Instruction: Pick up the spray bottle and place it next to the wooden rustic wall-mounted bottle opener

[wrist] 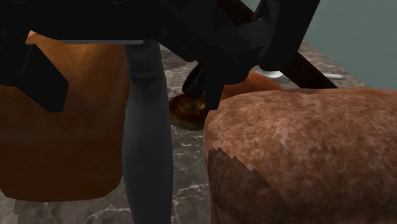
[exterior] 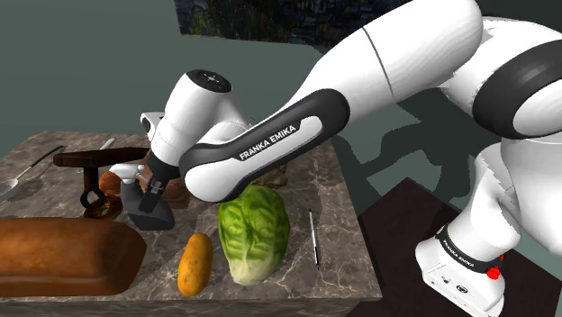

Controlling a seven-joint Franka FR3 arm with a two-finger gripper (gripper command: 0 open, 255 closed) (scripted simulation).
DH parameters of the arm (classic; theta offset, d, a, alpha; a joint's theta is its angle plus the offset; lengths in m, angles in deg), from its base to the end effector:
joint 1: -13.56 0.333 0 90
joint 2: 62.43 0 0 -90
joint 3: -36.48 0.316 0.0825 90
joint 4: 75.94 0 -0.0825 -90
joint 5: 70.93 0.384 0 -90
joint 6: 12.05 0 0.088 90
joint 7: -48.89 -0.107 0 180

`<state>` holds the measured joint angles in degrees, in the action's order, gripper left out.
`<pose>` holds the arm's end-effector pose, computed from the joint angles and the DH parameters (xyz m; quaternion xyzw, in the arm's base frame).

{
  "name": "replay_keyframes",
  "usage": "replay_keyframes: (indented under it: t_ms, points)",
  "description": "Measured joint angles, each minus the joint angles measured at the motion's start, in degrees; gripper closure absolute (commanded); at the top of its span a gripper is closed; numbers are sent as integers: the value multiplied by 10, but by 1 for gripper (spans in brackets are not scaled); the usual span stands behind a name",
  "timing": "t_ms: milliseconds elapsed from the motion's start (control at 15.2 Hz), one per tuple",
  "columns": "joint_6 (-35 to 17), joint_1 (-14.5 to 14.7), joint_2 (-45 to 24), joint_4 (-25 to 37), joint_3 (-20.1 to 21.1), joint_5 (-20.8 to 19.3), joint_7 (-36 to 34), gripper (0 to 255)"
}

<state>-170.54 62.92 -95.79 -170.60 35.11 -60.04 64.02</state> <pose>0.4895 0.5357 0.3320 -0.8567 -0.4413 -0.2369 0.1230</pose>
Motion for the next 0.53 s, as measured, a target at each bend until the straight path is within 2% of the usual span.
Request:
replay_keyframes:
  t_ms: [198,528]
  points:
    - [8,0,27,-18,-2,-1,-1,0]
    - [9,1,31,-22,-2,-1,-1,0]
